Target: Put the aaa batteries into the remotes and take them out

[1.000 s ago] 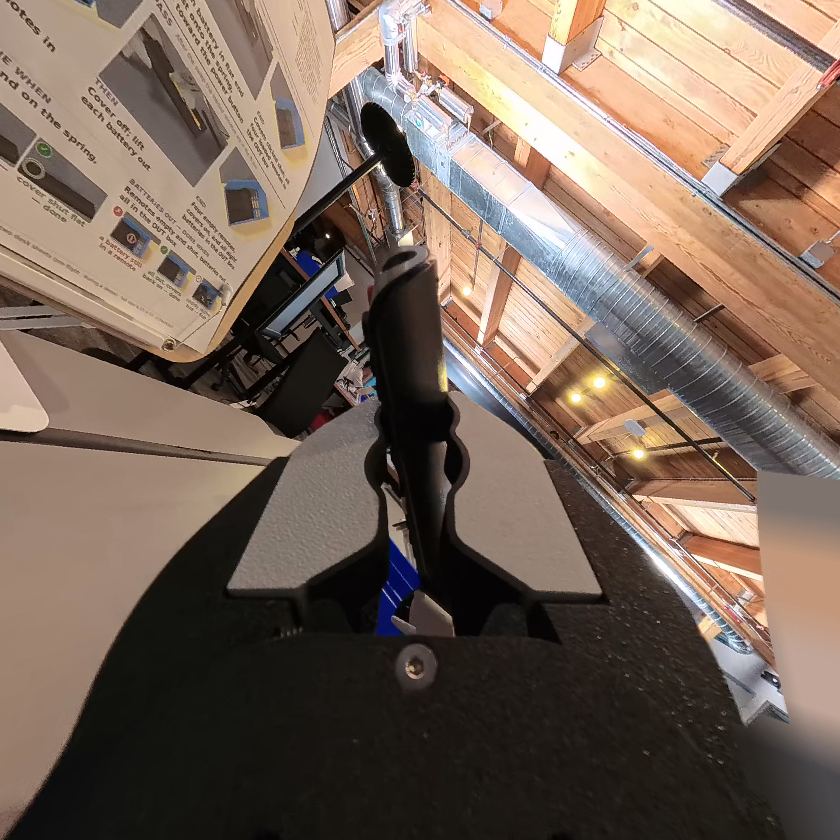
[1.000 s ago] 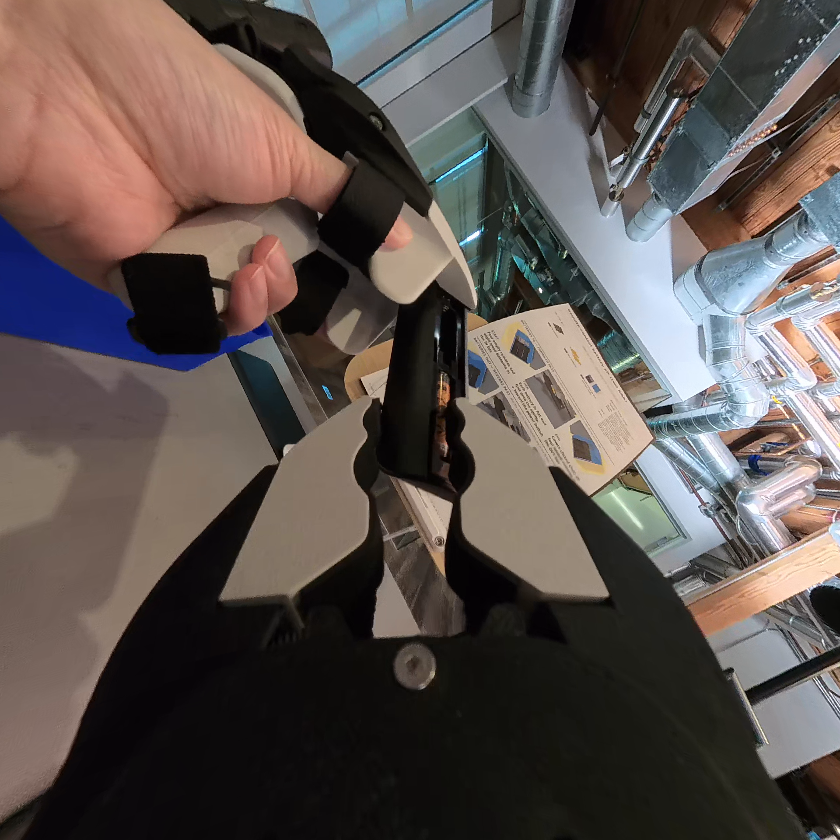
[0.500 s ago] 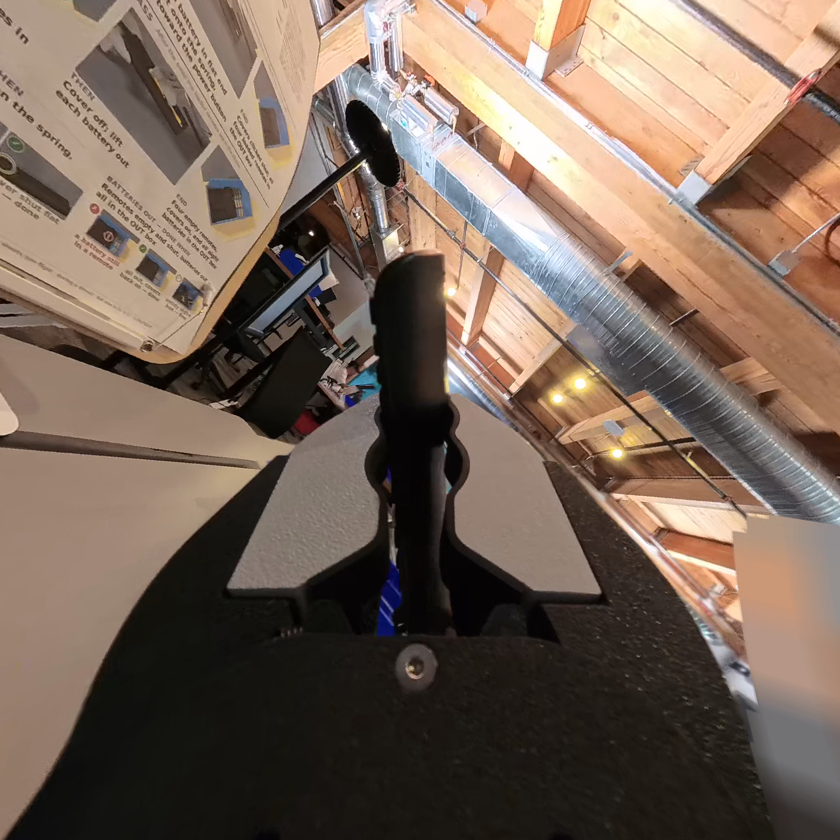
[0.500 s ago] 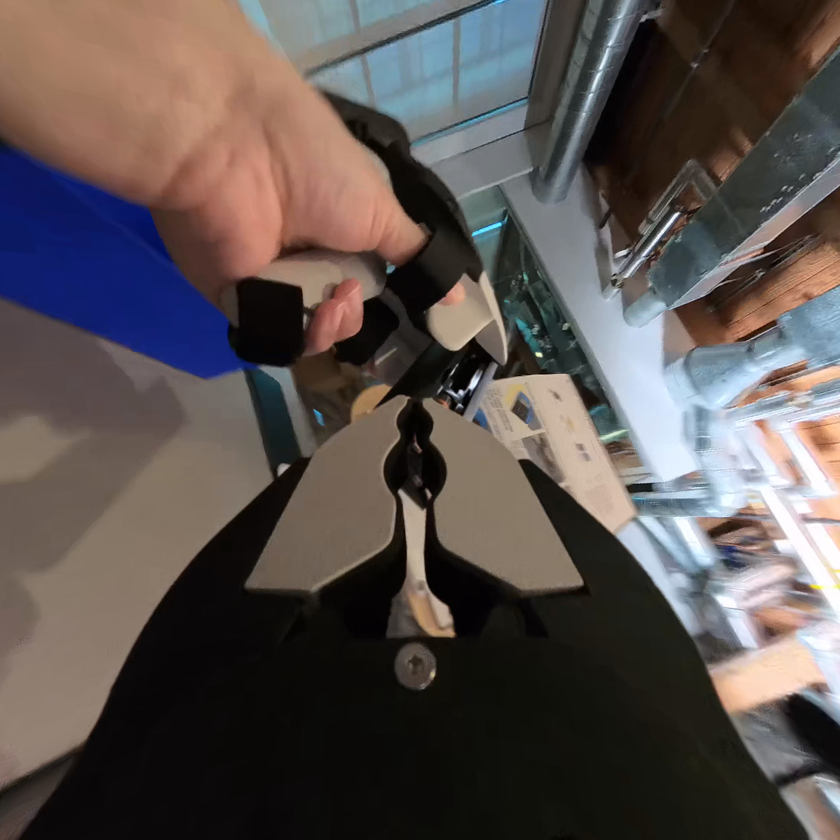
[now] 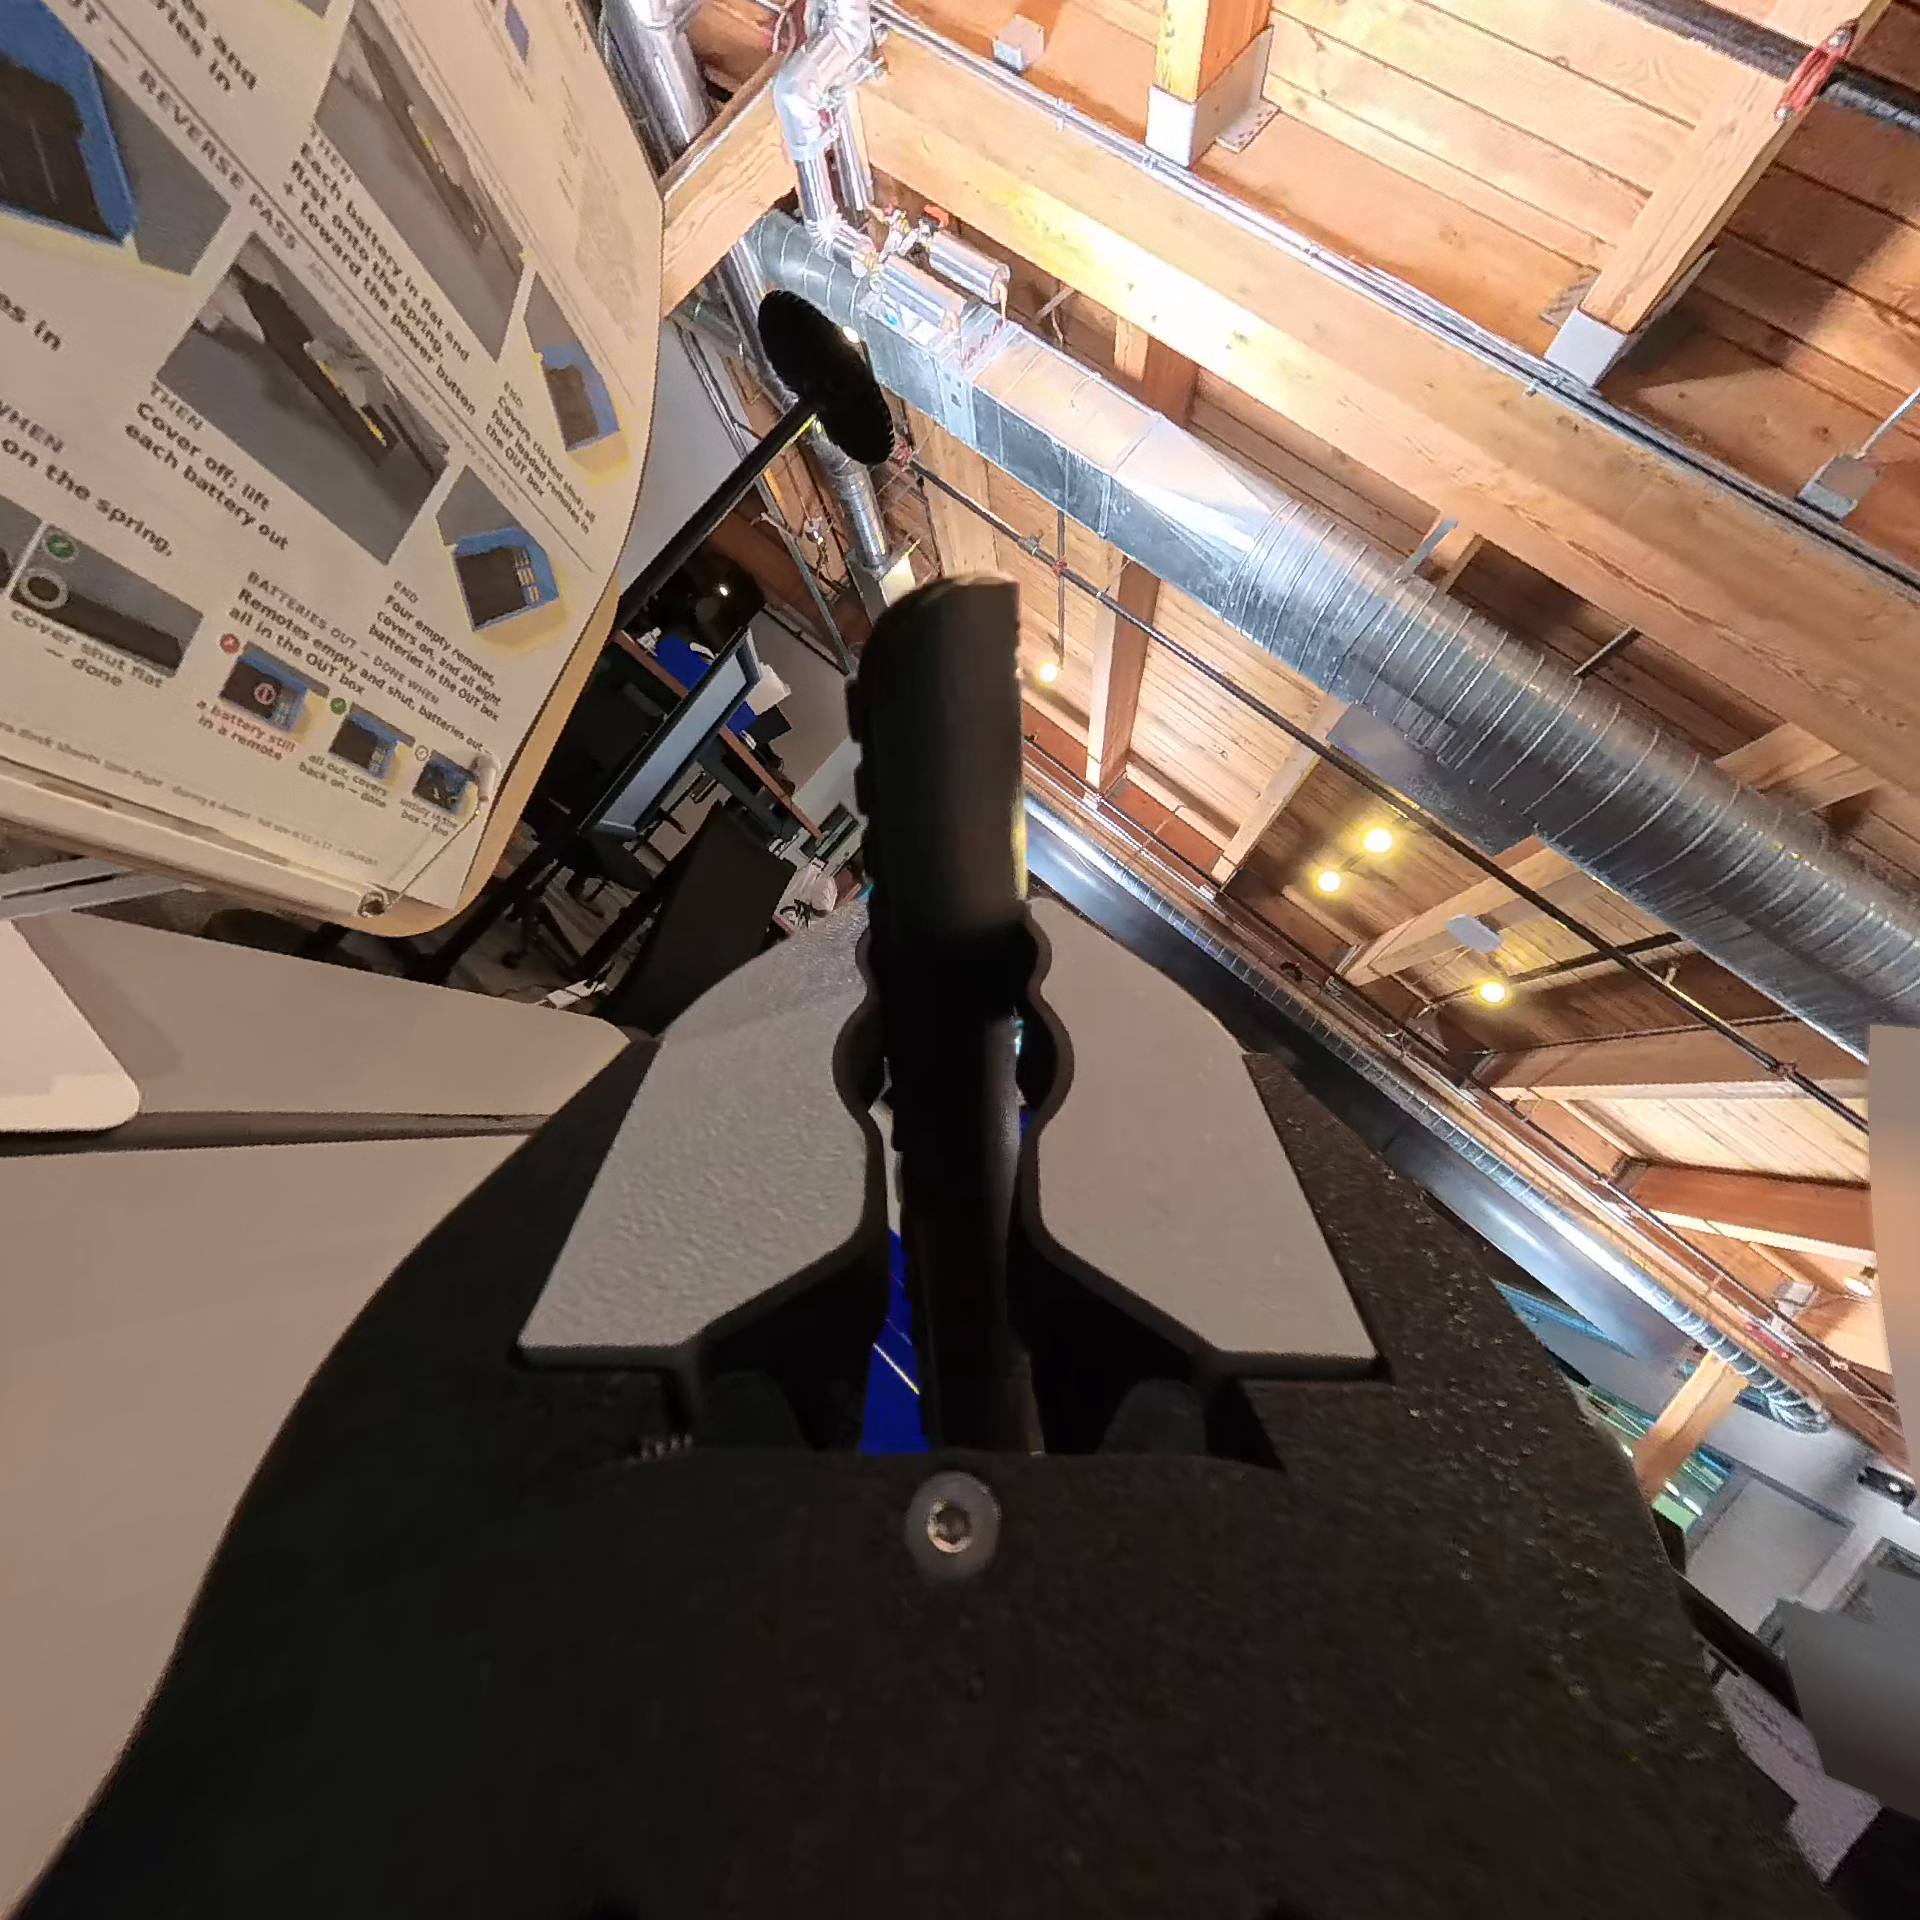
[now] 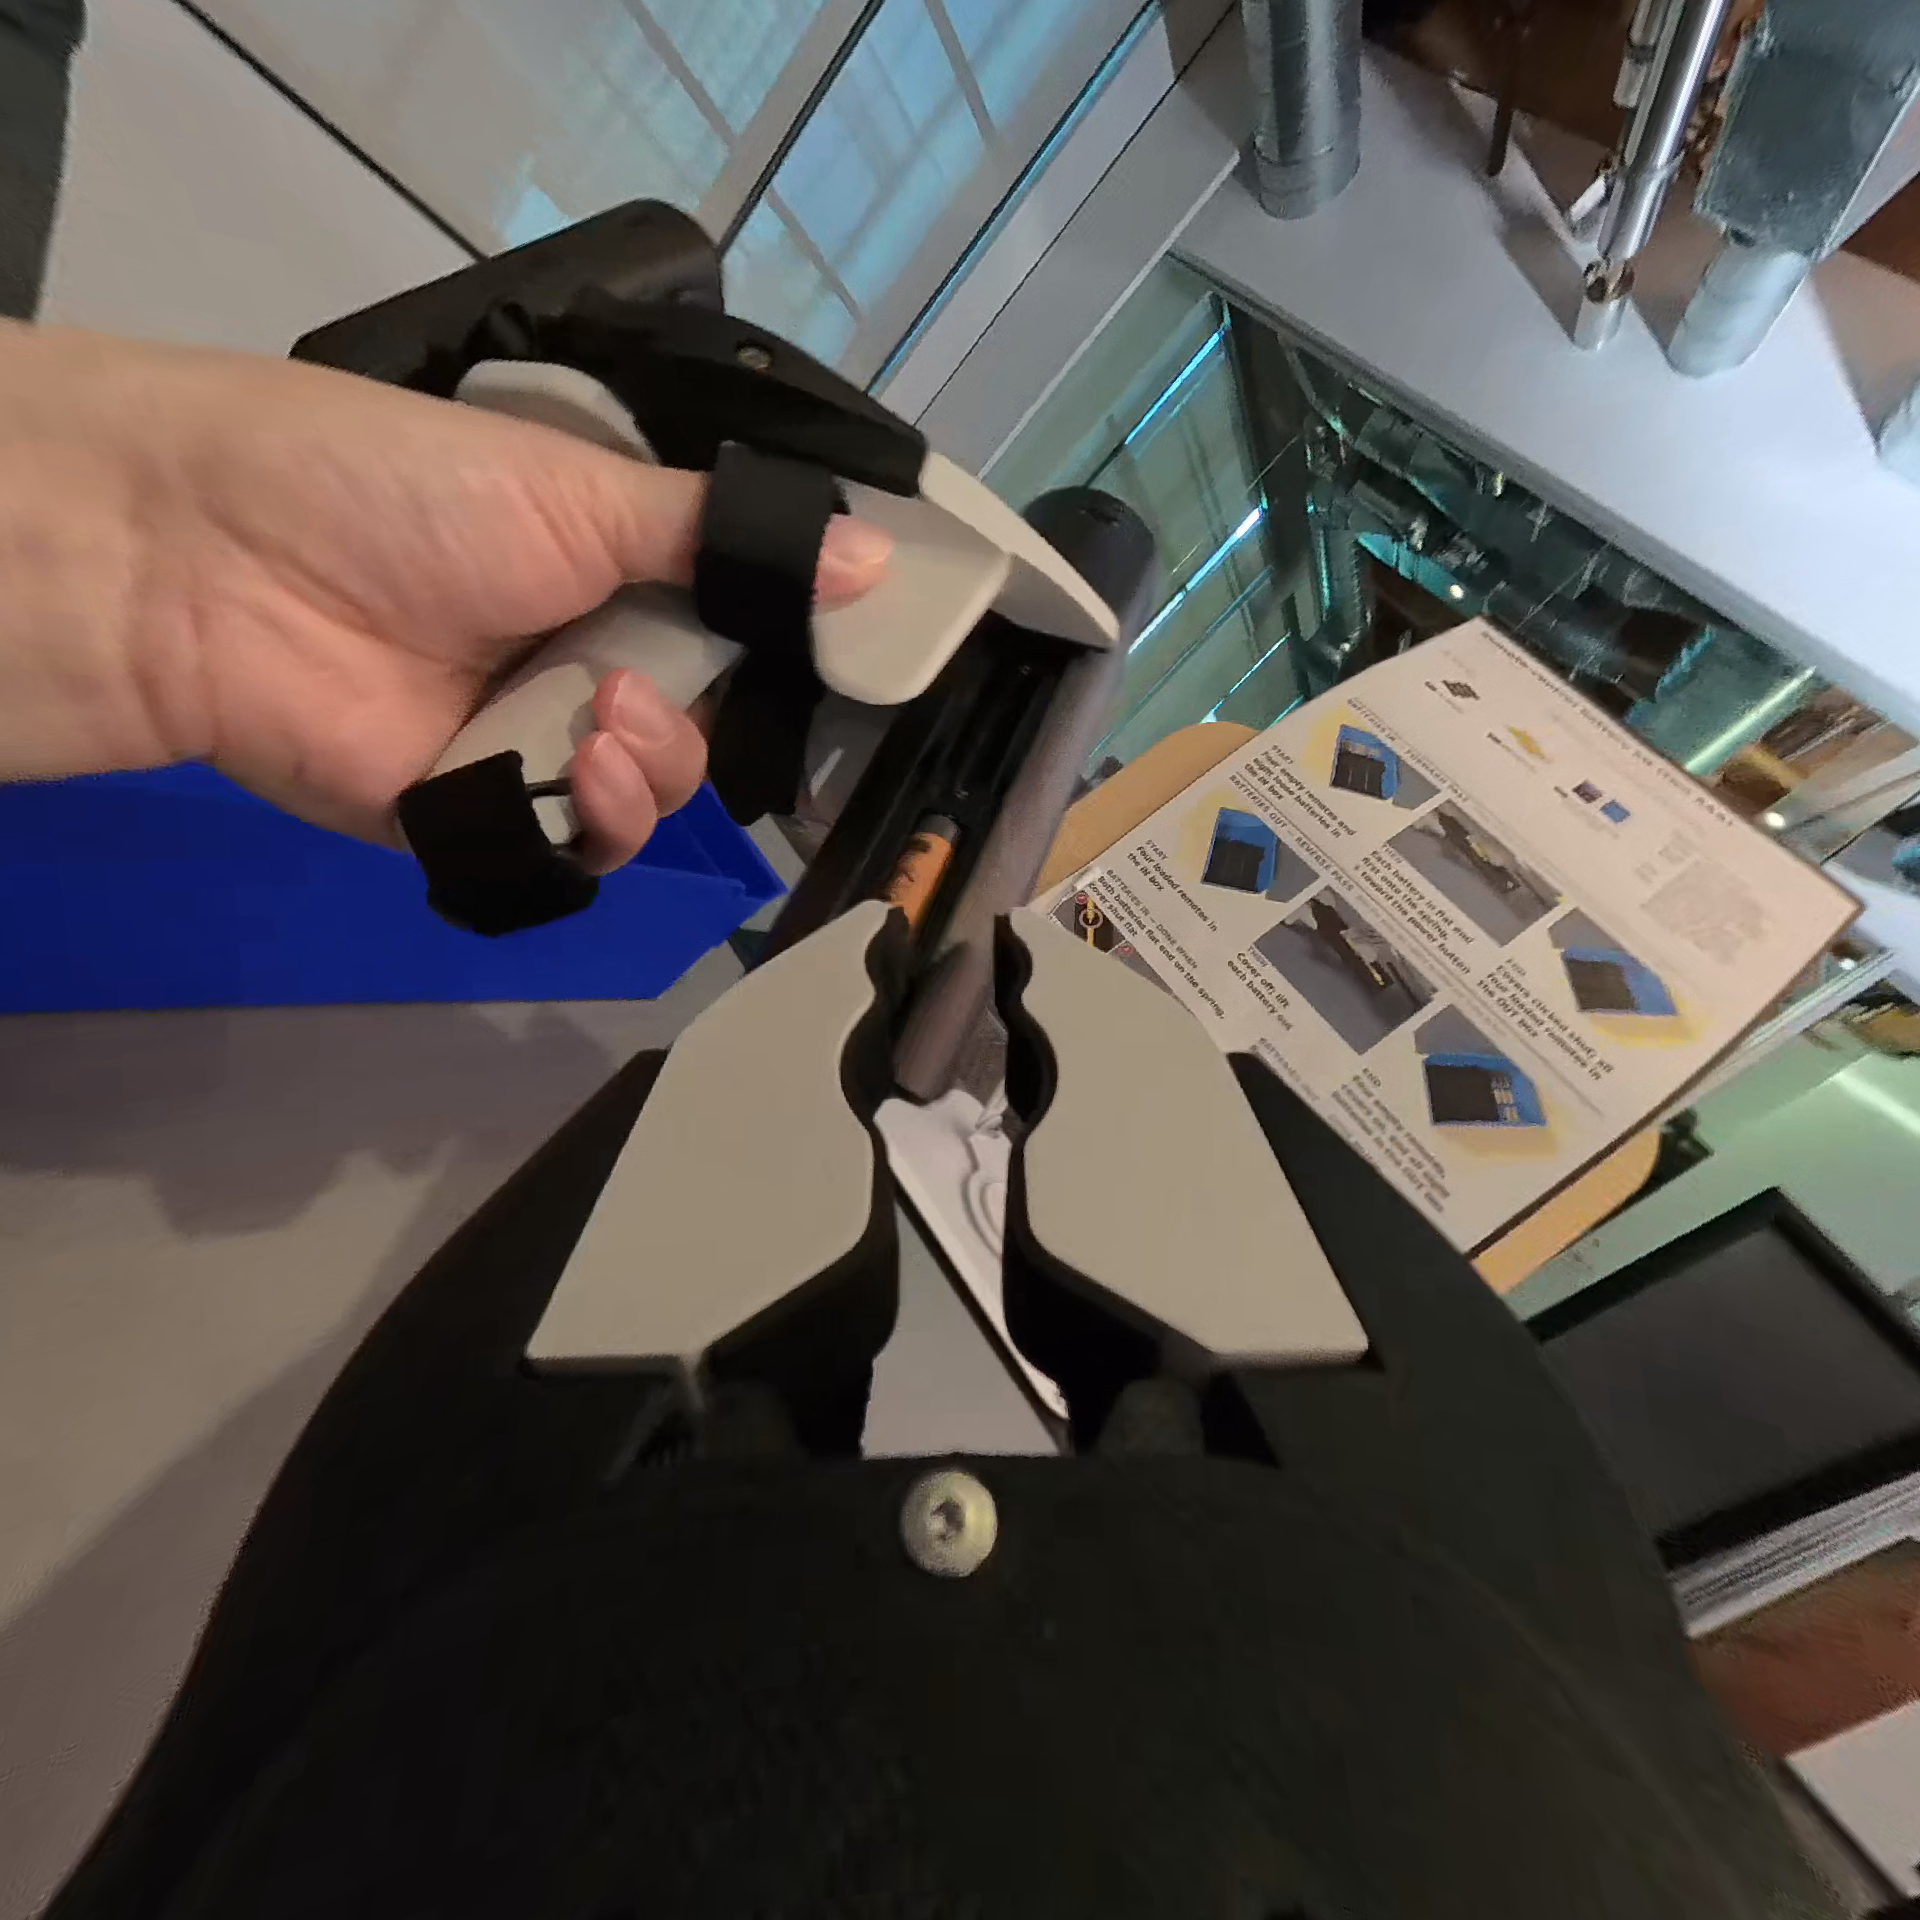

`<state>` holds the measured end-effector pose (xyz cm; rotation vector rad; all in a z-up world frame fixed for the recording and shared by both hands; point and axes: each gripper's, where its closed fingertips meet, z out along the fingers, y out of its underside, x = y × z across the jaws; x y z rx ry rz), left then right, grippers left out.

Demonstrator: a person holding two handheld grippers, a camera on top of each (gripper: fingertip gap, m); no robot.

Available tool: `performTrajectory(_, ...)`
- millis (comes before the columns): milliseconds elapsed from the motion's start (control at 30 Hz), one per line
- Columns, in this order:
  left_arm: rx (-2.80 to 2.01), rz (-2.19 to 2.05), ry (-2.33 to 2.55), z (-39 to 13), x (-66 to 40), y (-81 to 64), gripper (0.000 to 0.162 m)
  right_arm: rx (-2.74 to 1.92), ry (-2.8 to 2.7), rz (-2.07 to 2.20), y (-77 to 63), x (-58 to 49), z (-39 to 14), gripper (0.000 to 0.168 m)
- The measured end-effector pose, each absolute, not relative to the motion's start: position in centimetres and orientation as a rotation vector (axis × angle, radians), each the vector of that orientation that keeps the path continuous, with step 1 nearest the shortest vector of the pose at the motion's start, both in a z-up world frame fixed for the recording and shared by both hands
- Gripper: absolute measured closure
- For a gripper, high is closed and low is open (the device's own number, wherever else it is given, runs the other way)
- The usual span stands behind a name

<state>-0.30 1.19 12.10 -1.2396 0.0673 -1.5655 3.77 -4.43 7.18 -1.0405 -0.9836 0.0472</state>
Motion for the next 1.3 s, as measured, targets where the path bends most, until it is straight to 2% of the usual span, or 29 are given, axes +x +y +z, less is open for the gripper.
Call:
performTrajectory(200, -1.161, -1.526, 0.101, 13.4, -1.3, 0.7, 0.141, -1.196, -0.841, 0.314, -3.2, 5.5, 7.9, 0.140)
performTrajectory(367, -1.099, -1.446, 0.139, 14.4, -2.0, 0.2, 0.141, -1.360, -0.665, 0.863, -2.3, 5.9, 7.5, 0.126)
performTrajectory(467, -1.080, -1.409, 0.167, 14.8, -1.9, -0.1, 0.141, -1.380, -0.588, 1.141, -2.5, 5.5, 7.5, 0.123)
performTrajectory(600, -1.091, -1.362, 0.195, 14.6, -1.4, -0.2, 0.141, -1.439, -0.563, 1.308, -3.2, 3.9, 6.5, 0.122)
performTrajectory(733, -1.096, -1.400, 0.181, 14.4, -1.2, -0.1, 0.141, -1.501, -0.578, 1.446, -3.9, 2.1, 4.8, 0.125)
performTrajectory(800, -1.094, -1.426, 0.180, 14.3, -1.2, 0.0, 0.141, -1.438, -0.586, 1.559, -4.6, 2.0, 5.4, 0.145)
performTrajectory(867, -1.098, -1.490, 0.202, 14.6, -1.1, -0.2, 0.140, -1.400, -0.557, 1.651, -4.6, 2.6, 5.9, 0.149)
performTrajectory(1100, -1.212, -1.570, 0.438, 14.3, 0.2, -1.3, 0.135, -1.448, -0.638, 1.784, -4.4, 4.7, 6.1, 0.150)
performTrajectory(1267, -1.233, -1.447, 0.532, 14.2, 0.2, -1.6, 0.128, -1.513, -0.737, 1.737, -4.7, 5.3, 5.5, 0.150)
performTrajectory(1300, -1.248, -1.439, 0.565, 14.0, 0.5, -1.8, 0.131, -1.506, -0.741, 1.752, -4.8, 5.4, 5.6, 0.150)
